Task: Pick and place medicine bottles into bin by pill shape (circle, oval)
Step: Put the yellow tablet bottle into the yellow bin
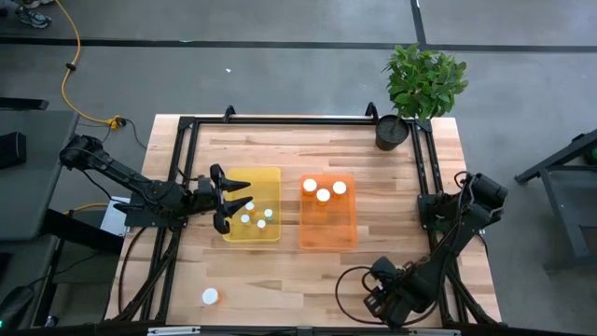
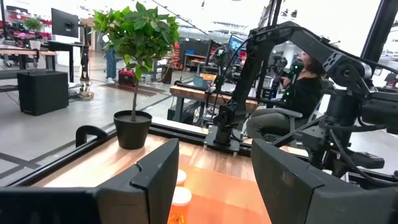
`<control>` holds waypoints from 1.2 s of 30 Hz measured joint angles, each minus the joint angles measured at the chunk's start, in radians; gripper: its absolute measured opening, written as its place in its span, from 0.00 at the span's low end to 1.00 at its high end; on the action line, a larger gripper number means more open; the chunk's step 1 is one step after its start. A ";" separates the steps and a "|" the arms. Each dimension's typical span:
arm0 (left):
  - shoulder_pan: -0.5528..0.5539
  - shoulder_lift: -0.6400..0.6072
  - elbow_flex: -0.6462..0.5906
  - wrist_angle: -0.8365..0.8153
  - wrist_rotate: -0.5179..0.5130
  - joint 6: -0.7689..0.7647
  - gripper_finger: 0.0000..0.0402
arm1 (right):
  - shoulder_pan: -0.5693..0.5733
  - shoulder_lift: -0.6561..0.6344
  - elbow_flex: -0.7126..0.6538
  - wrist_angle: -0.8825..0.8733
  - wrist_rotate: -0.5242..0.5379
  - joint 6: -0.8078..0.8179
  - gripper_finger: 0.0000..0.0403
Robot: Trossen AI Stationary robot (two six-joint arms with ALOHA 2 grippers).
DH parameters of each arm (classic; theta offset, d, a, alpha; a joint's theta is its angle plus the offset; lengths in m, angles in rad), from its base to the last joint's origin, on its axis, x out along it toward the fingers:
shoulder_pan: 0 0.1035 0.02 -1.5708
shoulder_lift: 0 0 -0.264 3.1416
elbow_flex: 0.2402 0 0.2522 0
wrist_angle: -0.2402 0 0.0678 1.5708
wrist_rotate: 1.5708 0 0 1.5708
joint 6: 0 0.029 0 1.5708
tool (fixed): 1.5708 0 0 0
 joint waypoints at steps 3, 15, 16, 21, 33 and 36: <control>0.000 0.000 0.000 0.000 0.000 0.000 0.47 | 0.001 0.000 0.000 -0.011 0.000 0.013 0.51; 0.000 0.000 0.000 0.000 0.000 0.000 0.47 | -0.001 0.050 0.000 0.000 -0.031 0.027 0.51; 0.000 0.000 0.000 -0.001 0.000 0.000 0.47 | -0.001 0.052 0.000 0.000 -0.031 0.027 0.51; 0.000 0.000 0.000 -0.001 0.000 0.000 0.47 | -0.002 0.053 0.000 0.000 -0.031 0.034 0.51; 0.000 0.000 0.000 -0.001 0.000 0.000 0.47 | -0.008 0.053 0.000 -0.002 -0.030 0.051 0.30; 0.000 0.000 0.000 -0.001 0.000 0.000 0.47 | -0.008 0.053 0.000 -0.002 -0.031 0.051 0.27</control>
